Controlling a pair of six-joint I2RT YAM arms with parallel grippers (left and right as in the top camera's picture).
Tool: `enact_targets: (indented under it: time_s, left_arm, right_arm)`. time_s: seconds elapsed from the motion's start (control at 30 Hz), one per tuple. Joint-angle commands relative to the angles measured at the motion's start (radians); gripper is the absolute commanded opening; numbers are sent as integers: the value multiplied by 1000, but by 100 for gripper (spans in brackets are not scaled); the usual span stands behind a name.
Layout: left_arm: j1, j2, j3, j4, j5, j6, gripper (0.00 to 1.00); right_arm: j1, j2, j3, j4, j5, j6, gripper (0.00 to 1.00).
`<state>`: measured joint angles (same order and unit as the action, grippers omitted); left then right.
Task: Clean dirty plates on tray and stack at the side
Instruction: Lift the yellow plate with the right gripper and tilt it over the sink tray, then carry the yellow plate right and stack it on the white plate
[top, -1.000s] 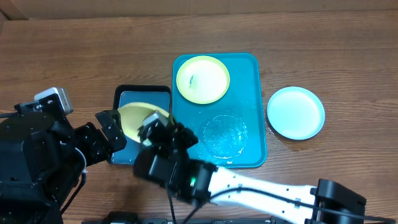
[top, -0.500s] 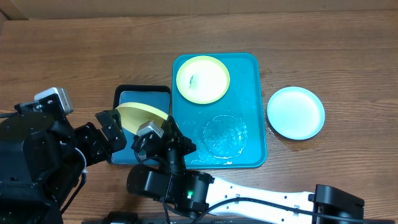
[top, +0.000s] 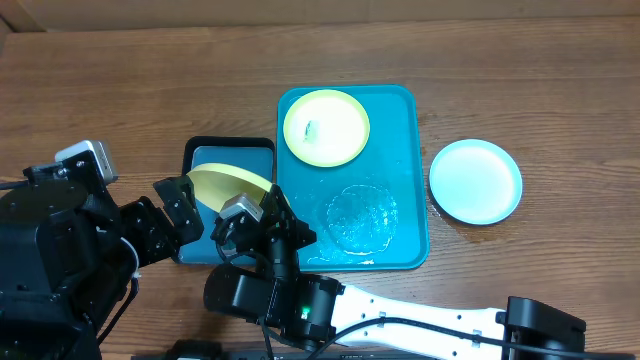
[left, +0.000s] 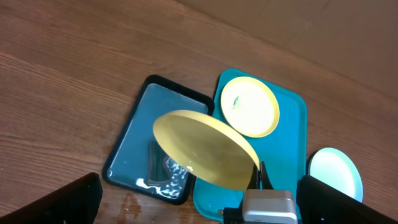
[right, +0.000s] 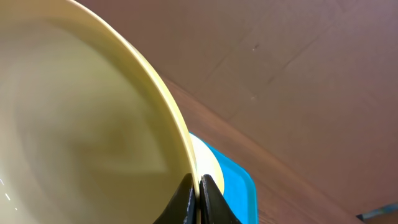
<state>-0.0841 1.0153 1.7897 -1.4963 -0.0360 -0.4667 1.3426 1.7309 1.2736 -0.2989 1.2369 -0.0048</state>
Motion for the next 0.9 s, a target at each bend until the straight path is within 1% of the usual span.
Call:
enact_targets:
  time_s: [0.0, 0.3, 0.33, 0.4, 0.47, 0.57, 0.63, 0.7, 0.77, 0.87]
  left_arm:
    - [5, 1, 15, 4, 11, 18, 100]
    - [5, 1, 15, 4, 11, 19, 100]
    - [5, 1, 15, 4, 11, 19, 100]
    - [5, 1, 15, 4, 11, 18, 100]
    - [5, 1, 15, 4, 11, 19, 100]
    - [5, 1, 15, 4, 11, 18, 100]
    - [5, 1, 15, 4, 11, 18, 100]
    - [5, 1, 15, 4, 11, 18, 100]
    - [5, 1, 15, 4, 11, 18, 100]
    - [5, 1, 15, 4, 11, 19, 100]
  right_arm:
    - [5, -25, 18, 11, 26, -1, 4]
    - [-1, -25, 18, 11, 26, 1, 4]
    - [-7, -25, 18, 11, 26, 15, 4]
    - [-37, -25, 16, 2, -19, 105, 4]
    - [-104, -25, 16, -39, -197, 197, 4]
    - [-245, -25, 18, -109, -570, 370, 4]
    - [-348, -35, 20, -129, -843, 449, 4]
    - [-467, -60, 20, -120, -1145, 488, 4]
    - [-586, -95, 20, -102, -1390, 497, 4]
    - [-782, -159, 20, -114, -1654, 500, 4]
